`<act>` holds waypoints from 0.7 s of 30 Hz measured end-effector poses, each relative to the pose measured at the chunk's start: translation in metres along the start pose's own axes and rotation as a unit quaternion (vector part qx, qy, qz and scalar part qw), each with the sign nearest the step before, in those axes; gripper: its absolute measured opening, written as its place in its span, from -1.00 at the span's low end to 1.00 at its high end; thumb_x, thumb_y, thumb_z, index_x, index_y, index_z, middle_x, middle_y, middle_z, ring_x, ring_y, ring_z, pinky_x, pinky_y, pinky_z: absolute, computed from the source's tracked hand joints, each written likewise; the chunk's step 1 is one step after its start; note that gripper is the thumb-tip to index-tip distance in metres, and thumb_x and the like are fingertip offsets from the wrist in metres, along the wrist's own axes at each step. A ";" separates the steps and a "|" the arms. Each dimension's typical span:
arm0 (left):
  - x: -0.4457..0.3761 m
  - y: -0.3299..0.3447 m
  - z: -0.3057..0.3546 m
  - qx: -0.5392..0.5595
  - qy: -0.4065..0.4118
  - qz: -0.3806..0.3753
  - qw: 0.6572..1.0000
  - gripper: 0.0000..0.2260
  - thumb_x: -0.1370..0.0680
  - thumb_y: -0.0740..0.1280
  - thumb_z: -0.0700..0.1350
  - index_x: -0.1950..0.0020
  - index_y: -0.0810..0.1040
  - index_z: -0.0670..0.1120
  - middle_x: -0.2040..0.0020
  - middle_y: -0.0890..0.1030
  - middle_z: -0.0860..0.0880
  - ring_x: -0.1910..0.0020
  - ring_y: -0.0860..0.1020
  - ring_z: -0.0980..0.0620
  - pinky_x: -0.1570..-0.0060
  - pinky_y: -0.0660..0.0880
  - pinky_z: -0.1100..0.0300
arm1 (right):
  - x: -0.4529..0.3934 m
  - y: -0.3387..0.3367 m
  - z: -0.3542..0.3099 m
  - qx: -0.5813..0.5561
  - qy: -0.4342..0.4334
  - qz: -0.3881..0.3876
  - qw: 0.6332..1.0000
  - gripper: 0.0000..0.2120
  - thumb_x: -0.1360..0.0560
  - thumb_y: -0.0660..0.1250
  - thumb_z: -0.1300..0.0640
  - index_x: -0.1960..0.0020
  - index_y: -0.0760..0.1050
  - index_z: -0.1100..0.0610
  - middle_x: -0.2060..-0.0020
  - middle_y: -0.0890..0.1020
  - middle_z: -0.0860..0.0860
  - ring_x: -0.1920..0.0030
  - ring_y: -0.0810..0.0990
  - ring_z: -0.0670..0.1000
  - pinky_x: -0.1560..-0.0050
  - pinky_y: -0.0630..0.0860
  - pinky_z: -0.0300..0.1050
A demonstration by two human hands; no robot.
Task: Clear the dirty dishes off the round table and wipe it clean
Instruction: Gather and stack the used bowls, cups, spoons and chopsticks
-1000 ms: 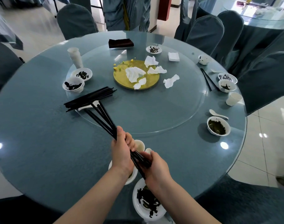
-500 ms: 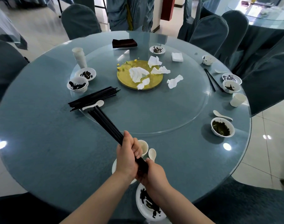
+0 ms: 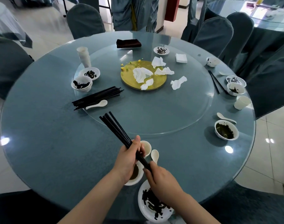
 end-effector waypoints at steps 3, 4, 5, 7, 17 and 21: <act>-0.007 -0.009 0.015 0.039 -0.013 0.032 0.999 -0.72 -0.53 0.33 0.03 0.30 0.47 -0.11 0.33 0.52 -0.07 0.30 0.51 -0.01 0.15 0.50 0.08 | -0.004 -0.005 0.006 0.045 -0.006 -0.020 0.999 -0.76 -0.66 0.00 -0.10 0.06 0.23 0.05 0.30 0.44 -0.03 0.24 0.50 0.12 0.20 0.43 0.06; -0.012 -0.016 0.023 0.061 -0.011 0.054 0.997 -0.77 -0.56 0.31 -0.02 0.22 0.48 -0.13 0.31 0.54 -0.07 0.30 0.53 -0.01 0.16 0.53 0.08 | -0.005 -0.008 0.010 0.064 -0.004 -0.027 0.998 -0.75 -0.66 0.00 -0.10 0.05 0.24 0.06 0.29 0.45 -0.02 0.24 0.51 0.13 0.19 0.44 0.07; -0.017 -0.026 0.033 0.078 0.003 0.080 0.994 -0.82 -0.59 0.30 -0.08 0.15 0.48 -0.14 0.30 0.56 -0.07 0.30 0.55 -0.01 0.17 0.56 0.10 | -0.007 -0.010 0.014 0.083 0.000 -0.035 0.996 -0.75 -0.66 -0.01 -0.10 0.04 0.24 0.06 0.29 0.46 -0.02 0.24 0.52 0.14 0.19 0.45 0.06; -0.028 -0.048 0.053 0.059 0.057 0.130 0.988 -0.96 -0.62 0.27 -0.16 0.01 0.45 -0.11 0.18 0.60 -0.11 0.23 0.58 -0.01 0.15 0.59 0.11 | -0.011 -0.019 0.024 0.111 0.005 -0.046 0.993 -0.77 -0.66 -0.01 -0.10 0.05 0.21 0.04 0.27 0.50 -0.01 0.23 0.54 0.15 0.22 0.42 0.05; -0.045 -0.101 0.066 -0.805 0.372 -0.112 0.449 -0.51 -0.52 0.11 0.27 -0.21 0.58 0.00 -0.14 0.64 0.08 -0.27 0.54 0.08 -0.40 0.15 -0.03 | -0.059 -0.065 0.011 0.275 -0.076 -0.093 0.954 -0.76 -0.67 -0.03 -0.10 0.05 0.18 0.04 0.35 0.41 -0.06 0.22 0.53 0.18 0.28 0.28 -0.01; -0.051 -0.096 0.072 -0.839 0.268 -0.160 0.446 -0.49 -0.60 -0.17 0.28 -0.05 0.47 0.04 0.13 0.59 0.11 0.13 0.60 0.05 0.03 0.46 0.14 | -0.092 -0.082 0.002 0.313 -0.115 -0.080 0.939 -0.74 -0.66 0.00 -0.12 0.04 0.25 0.05 0.22 0.57 0.00 0.17 0.57 0.15 0.27 0.33 -0.01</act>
Point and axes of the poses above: each hand's wrist, its own x-axis away from the middle knuckle, its own y-axis out of the palm, z = x × y, the point moved 2 cm from there along -x, towards the middle knuckle
